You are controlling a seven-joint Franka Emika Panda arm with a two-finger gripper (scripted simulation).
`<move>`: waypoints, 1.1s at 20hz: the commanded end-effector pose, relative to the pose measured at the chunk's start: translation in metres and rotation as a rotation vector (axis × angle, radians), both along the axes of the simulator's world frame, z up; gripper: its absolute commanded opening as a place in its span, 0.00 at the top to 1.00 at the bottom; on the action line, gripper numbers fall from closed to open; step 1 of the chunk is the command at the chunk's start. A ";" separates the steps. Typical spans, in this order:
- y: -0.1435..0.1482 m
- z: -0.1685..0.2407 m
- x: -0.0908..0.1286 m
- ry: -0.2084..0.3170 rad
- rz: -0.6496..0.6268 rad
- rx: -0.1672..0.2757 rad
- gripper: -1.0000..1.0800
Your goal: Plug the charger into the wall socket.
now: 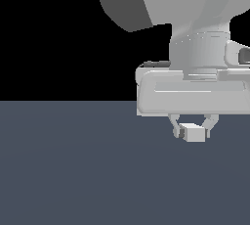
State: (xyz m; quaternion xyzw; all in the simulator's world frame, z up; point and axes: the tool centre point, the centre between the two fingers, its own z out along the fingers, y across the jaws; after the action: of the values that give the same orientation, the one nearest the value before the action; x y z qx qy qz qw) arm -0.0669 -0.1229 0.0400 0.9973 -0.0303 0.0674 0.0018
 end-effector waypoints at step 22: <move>0.044 0.060 0.081 0.000 -0.060 -0.001 1.00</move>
State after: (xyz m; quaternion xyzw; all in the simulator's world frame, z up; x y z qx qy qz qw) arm 0.0142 -0.0778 0.1003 0.9959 -0.0598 0.0676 0.0041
